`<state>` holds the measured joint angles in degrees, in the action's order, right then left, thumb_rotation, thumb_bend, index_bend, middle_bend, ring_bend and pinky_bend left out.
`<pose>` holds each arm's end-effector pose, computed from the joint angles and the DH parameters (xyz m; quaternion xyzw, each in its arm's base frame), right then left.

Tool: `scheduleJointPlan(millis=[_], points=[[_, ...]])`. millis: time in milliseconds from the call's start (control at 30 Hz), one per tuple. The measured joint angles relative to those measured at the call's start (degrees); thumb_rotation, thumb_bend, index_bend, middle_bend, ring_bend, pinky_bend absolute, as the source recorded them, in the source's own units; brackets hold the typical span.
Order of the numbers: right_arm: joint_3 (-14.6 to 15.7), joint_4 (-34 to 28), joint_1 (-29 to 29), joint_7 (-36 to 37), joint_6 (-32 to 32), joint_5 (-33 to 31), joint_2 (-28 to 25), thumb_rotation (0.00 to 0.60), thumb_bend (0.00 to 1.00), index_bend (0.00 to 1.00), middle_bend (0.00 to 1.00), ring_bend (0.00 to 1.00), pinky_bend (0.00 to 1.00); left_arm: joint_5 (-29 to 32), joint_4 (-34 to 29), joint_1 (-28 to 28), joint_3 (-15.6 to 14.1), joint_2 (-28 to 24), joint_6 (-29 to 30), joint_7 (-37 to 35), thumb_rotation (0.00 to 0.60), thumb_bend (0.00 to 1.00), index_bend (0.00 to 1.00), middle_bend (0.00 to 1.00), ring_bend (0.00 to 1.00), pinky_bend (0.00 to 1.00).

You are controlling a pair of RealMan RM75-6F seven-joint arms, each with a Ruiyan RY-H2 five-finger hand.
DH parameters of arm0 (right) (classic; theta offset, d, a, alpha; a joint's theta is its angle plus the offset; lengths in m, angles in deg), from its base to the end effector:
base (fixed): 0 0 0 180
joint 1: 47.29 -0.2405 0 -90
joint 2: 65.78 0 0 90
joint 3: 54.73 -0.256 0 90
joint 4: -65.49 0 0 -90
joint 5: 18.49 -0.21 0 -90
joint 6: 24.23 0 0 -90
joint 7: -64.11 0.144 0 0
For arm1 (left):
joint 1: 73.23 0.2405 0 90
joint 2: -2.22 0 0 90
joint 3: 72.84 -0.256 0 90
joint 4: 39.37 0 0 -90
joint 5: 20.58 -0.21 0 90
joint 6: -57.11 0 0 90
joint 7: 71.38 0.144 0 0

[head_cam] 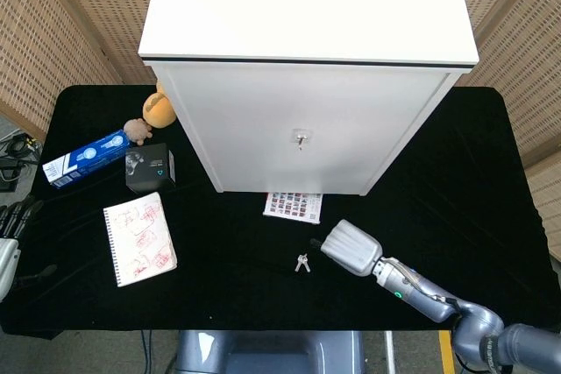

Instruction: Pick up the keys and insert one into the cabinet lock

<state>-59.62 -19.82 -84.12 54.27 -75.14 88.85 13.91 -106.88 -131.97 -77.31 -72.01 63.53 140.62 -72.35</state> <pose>-0.1575 -0.2830 -0.0028 0.8844 -0.1417 0.3462 0.2792 -0.3201 0.1693 0.1661 -0.6086 -0.4000 -0.3593 0.5836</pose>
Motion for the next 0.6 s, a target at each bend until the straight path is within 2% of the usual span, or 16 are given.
scheduleJointPlan(millis=[300, 600], points=[[-1.3, 6.0, -4.4, -2.8, 6.3, -5.6, 9.3, 0.6, 0.55, 0.48, 0.87, 0.84, 1.0, 1.6, 0.6, -0.6, 0.5, 0.4, -1.4, 0.5, 0.6, 0.0, 0.0, 0.0, 0.0, 0.0], [-0.7, 10.7, -6.5, -6.4, 9.4, -9.7, 15.5, 0.6, 0.55, 0.51, 0.87, 0.84, 1.0, 2.9, 1.1, -1.2, 0.8, 0.8, -2.8, 0.8, 0.6, 0.0, 0.0, 0.0, 0.0, 0.0]])
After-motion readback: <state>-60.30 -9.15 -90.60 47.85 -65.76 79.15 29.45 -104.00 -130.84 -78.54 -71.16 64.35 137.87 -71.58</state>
